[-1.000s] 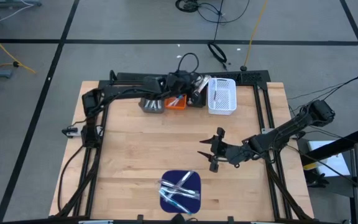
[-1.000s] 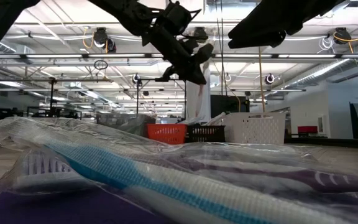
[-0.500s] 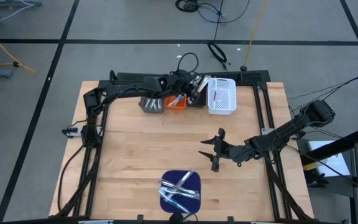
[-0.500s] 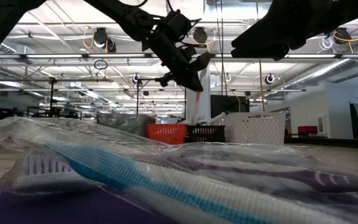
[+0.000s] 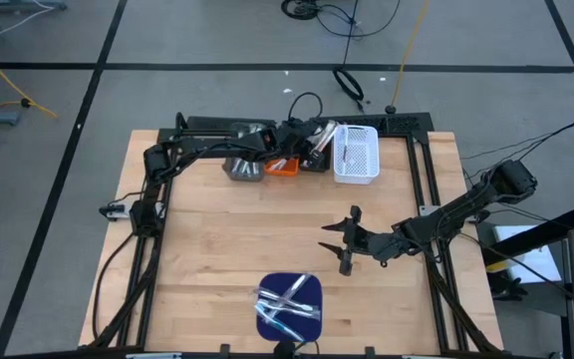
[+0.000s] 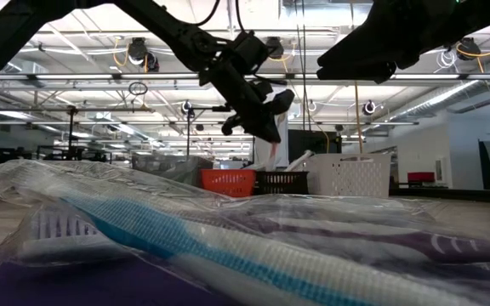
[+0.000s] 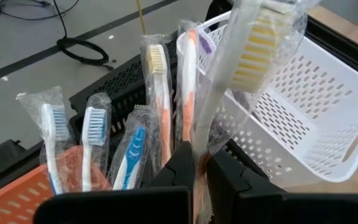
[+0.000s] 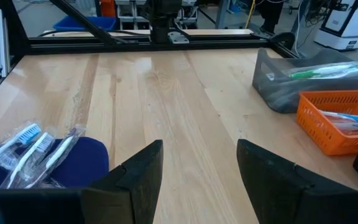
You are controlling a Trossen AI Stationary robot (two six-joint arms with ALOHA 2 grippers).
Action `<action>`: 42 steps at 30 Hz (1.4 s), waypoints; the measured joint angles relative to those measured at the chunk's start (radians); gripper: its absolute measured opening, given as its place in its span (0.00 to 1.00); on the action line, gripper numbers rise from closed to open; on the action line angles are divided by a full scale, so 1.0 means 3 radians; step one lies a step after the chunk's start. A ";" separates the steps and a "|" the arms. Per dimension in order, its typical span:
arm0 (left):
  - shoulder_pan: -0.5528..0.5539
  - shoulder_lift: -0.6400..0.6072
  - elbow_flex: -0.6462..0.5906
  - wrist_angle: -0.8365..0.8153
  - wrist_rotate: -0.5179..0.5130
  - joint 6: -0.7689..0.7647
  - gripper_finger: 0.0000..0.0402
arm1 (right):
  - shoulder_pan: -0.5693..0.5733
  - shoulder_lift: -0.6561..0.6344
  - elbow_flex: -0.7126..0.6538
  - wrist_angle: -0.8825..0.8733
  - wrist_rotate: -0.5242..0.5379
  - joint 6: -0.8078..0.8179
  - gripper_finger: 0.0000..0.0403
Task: Pick & Place Toothbrushes
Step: Put the blue toothbrush into the orange bin
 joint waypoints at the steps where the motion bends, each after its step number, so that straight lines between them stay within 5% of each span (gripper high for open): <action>1: 0.0000 -0.0001 0.0000 0.0004 0.0000 0.0001 0.03 | 0.0000 0.0000 0.0000 -0.0001 0.0000 0.0000 0.49; 8: 0.0000 -0.0004 0.0000 0.0152 0.0000 -0.0010 0.08 | 0.0000 0.0000 0.0000 -0.0004 0.0000 -0.0051 0.49; 30: 0.0025 -0.0004 0.0000 0.0061 0.0066 -0.0079 0.52 | 0.0000 0.0000 0.0000 -0.0005 0.0000 -0.0053 0.49; 42: -0.0003 -0.0008 0.0000 0.0350 0.0065 0.0068 0.57 | -0.0001 0.0000 0.0000 -0.0006 0.0000 -0.0055 0.49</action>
